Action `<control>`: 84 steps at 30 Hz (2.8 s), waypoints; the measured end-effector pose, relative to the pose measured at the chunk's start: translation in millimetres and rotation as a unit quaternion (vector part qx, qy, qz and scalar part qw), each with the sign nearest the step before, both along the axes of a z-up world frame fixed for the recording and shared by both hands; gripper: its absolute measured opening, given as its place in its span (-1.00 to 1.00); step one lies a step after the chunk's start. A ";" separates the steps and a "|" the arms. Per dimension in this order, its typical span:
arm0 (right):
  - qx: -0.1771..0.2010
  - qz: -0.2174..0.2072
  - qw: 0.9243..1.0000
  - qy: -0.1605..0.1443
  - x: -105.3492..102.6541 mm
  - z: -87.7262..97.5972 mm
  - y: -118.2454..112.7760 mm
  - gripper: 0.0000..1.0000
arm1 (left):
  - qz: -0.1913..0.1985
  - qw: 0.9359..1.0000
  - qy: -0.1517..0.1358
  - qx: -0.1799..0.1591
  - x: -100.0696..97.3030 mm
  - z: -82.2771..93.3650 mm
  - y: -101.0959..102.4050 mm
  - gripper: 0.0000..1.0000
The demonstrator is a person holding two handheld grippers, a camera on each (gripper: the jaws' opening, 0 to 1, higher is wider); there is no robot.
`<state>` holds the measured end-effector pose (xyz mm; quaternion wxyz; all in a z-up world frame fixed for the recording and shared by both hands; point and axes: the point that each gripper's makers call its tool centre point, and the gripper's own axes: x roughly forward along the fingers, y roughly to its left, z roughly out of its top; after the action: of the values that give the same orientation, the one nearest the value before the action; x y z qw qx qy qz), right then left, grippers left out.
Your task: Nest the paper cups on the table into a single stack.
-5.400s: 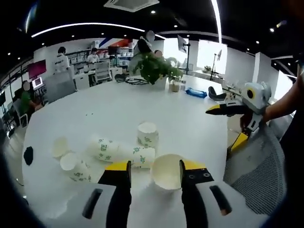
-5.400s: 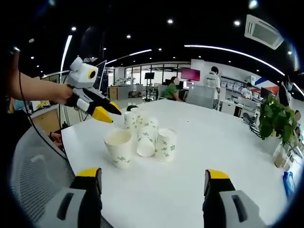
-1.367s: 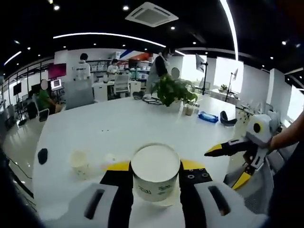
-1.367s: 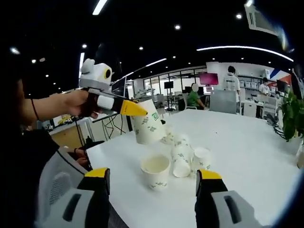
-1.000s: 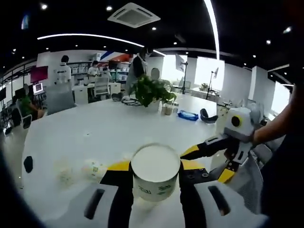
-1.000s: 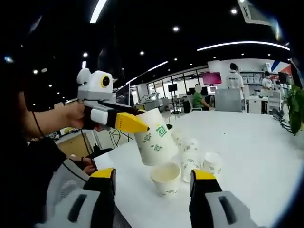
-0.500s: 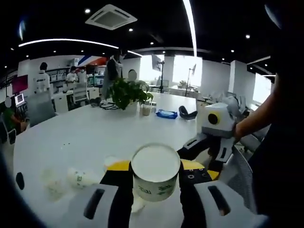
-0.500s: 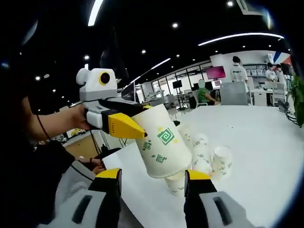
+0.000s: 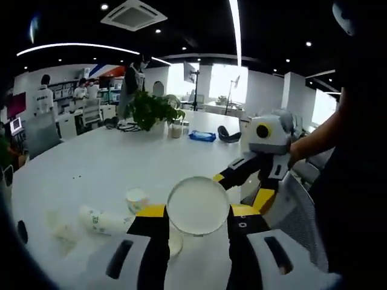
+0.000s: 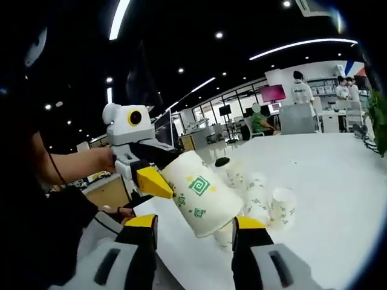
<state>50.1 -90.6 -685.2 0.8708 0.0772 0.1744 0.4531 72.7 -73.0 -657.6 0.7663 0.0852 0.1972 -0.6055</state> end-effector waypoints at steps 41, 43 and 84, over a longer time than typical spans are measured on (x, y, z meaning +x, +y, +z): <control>0.098 0.022 0.995 0.020 0.8 44.7 11.9 -1.00 | 0.003 1.000 0.013 0.019 -16.1 -40.8 26.6 -0.72; 0.097 0.021 0.995 0.019 1.7 45.8 11.7 -1.00 | 0.006 1.000 0.013 0.017 -16.7 -41.5 27.2 -0.67; -0.063 0.062 0.996 -0.016 39.0 8.3 23.1 -1.00 | 0.124 0.991 -0.012 -0.045 -7.8 -23.7 53.1 0.54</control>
<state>89.0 -67.5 -676.9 0.8467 0.0046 0.1933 0.4957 64.9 -20.0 -681.4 0.8406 0.0324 0.1697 -0.5134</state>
